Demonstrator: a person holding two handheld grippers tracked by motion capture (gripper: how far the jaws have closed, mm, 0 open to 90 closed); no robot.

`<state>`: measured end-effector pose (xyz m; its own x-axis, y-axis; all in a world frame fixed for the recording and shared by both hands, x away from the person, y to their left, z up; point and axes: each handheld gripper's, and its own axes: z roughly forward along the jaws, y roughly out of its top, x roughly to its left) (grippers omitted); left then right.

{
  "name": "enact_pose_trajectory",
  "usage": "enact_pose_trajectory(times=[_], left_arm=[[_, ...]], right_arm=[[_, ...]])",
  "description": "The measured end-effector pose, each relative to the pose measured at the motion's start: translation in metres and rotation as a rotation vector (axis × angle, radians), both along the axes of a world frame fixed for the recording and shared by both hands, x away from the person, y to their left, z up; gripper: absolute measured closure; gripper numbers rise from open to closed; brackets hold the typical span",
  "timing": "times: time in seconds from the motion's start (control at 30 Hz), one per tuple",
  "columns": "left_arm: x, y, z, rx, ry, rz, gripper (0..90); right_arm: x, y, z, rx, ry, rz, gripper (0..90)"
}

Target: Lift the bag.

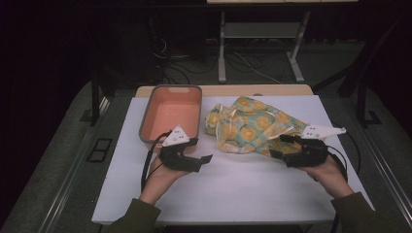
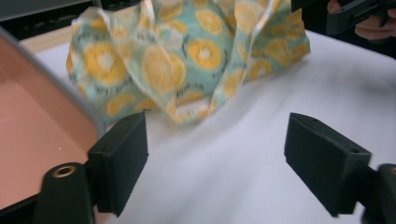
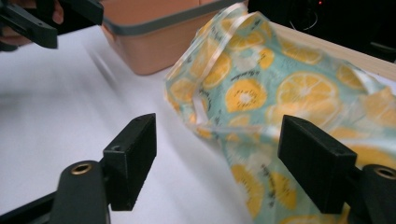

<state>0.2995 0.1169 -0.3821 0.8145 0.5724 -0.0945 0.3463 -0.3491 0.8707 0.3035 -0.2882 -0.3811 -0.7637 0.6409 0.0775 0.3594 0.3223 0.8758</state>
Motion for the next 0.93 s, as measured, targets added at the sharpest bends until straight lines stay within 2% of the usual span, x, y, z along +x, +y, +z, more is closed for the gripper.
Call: enact_pose_trajectory(times=[0.13,0.2,0.27,0.37,0.43,0.5,0.67,0.93], left_arm=[[-0.011,0.016,-0.014,0.006,0.004,-0.012,14.0],[-0.014,0.024,-0.023,0.004,0.019,-0.010,12.7],[-0.016,0.030,-0.031,0.033,0.025,-0.001,11.5],[-0.019,0.038,-0.038,0.043,0.031,0.007,7.7],[-0.020,0.042,-0.041,0.030,0.039,0.005,4.0],[-0.022,0.045,-0.044,0.037,0.037,0.014,0.0],[-0.023,0.049,-0.050,0.038,0.058,0.014,0.0],[-0.023,0.048,-0.049,0.036,0.057,0.013,0.0]], right_arm=[[-0.014,0.000,-0.014,-0.007,-0.006,0.006,23.3],[-0.019,0.000,-0.022,-0.015,-0.004,-0.001,20.4],[-0.022,-0.001,-0.030,-0.026,0.002,-0.011,18.2],[-0.026,-0.003,-0.041,-0.042,0.015,-0.030,15.1],[-0.030,-0.005,-0.046,-0.031,0.021,-0.031,14.1],[-0.035,-0.008,-0.050,-0.024,0.034,-0.029,14.1],[-0.041,-0.010,-0.058,-0.076,0.047,-0.017,14.1],[-0.041,-0.009,-0.057,-0.074,0.039,-0.015,14.1]])
